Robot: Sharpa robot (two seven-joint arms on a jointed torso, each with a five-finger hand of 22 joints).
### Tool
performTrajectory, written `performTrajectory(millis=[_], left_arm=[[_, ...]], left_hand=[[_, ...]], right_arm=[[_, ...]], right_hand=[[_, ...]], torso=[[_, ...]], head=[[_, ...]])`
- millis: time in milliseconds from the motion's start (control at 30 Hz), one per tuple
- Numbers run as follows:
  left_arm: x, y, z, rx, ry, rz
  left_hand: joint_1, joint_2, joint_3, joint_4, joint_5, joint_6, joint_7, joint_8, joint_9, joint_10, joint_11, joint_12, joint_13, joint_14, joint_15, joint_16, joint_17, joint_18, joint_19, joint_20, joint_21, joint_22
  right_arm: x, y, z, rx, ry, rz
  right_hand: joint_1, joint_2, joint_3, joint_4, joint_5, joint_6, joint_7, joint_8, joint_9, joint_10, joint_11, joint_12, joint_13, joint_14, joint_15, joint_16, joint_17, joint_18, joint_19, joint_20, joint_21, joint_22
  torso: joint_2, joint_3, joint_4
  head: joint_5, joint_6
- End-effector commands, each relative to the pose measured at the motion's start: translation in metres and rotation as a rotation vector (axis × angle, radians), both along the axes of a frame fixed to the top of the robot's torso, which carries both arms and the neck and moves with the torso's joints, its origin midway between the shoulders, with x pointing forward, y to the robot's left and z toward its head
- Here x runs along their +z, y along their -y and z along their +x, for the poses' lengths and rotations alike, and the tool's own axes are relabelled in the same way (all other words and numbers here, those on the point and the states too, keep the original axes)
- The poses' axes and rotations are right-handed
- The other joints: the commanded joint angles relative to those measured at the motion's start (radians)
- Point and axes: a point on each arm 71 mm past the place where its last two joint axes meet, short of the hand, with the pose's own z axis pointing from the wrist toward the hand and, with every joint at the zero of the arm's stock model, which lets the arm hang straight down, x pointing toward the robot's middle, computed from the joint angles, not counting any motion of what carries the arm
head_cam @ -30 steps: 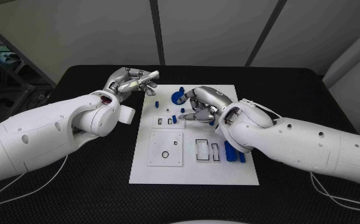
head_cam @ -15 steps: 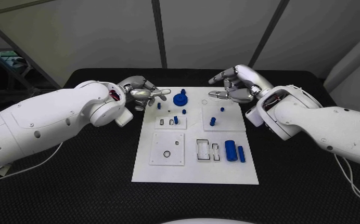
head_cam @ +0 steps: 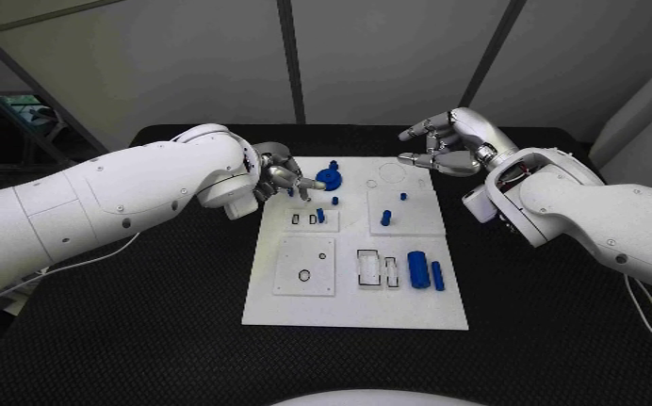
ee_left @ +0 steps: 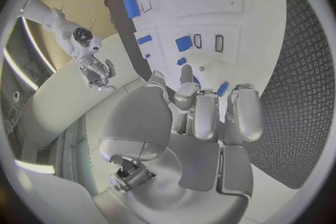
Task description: Assemble the parts on the task board
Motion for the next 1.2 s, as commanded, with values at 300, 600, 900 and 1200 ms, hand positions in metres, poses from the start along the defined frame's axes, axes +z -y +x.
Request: performTrajectory(millis=[300,600,900,1200], left_arm=[[-0.007,0.016,0.001,-0.055,-0.058,0.142],[-0.012,0.026,0.001,-0.093,-0.083,0.162],[-0.014,0.031,0.002,-0.115,-0.096,0.170],[-0.017,0.035,0.002,-0.126,-0.104,0.172]], left_hand=[[-0.029,0.006,-0.036,0.002,-0.004,-0.018,-0.003,0.030,0.051,-0.003,-0.006,0.008,0.001,0.038,-0.008,0.002,0.001,0.014,0.008,-0.005,0.008,0.010],[-0.025,0.007,-0.040,-0.001,-0.004,-0.025,-0.002,0.032,0.058,-0.011,-0.006,-0.006,-0.014,0.038,-0.008,0.001,0.000,0.017,0.000,-0.005,0.001,-0.003],[-0.009,0.012,-0.042,-0.006,-0.003,-0.034,-0.001,0.034,0.072,-0.017,-0.005,-0.013,-0.022,0.038,-0.007,0.000,0.000,0.018,-0.006,-0.004,-0.003,-0.010],[0.014,0.024,-0.040,-0.014,-0.002,-0.040,-0.001,0.038,0.087,-0.018,-0.004,-0.014,-0.024,0.038,-0.006,0.000,0.001,0.019,-0.007,-0.004,-0.004,-0.009]], right_arm=[[-0.002,-0.001,0.003,-0.006,-0.038,-0.009],[-0.004,-0.002,0.004,-0.007,-0.045,-0.013],[-0.004,-0.003,0.006,-0.006,-0.048,-0.014],[-0.005,-0.005,0.006,-0.002,-0.049,-0.015]], right_hand=[[-0.006,0.003,-0.004,-0.002,0.020,0.003,-0.002,0.004,-0.002,-0.010,-0.001,-0.011,-0.010,0.056,-0.009,-0.009,0.074,0.011,-0.011,-0.002,-0.011,-0.011],[-0.007,0.002,-0.005,-0.001,0.026,0.002,-0.002,0.003,-0.002,-0.011,-0.001,-0.013,-0.013,0.056,-0.010,-0.011,0.072,0.012,-0.013,-0.002,-0.015,-0.017],[-0.009,0.003,-0.005,-0.001,0.029,0.001,-0.002,0.003,-0.003,-0.012,-0.001,-0.015,-0.015,0.055,-0.010,-0.013,0.070,0.013,-0.015,-0.002,-0.019,-0.021],[-0.009,0.003,-0.005,0.000,0.031,0.001,-0.002,0.003,-0.003,-0.011,-0.001,-0.014,-0.015,0.055,-0.010,-0.013,0.069,0.013,-0.016,-0.002,-0.020,-0.023]], torso=[[0.003,-0.0007,-0.0006],[0.003,-0.0010,-0.0006],[0.003,-0.0008,-0.0002],[0.003,-0.0013,-0.0004]], head=[[-0.002,-0.011],[-0.001,-0.016],[-0.003,-0.021],[-0.003,-0.025]])
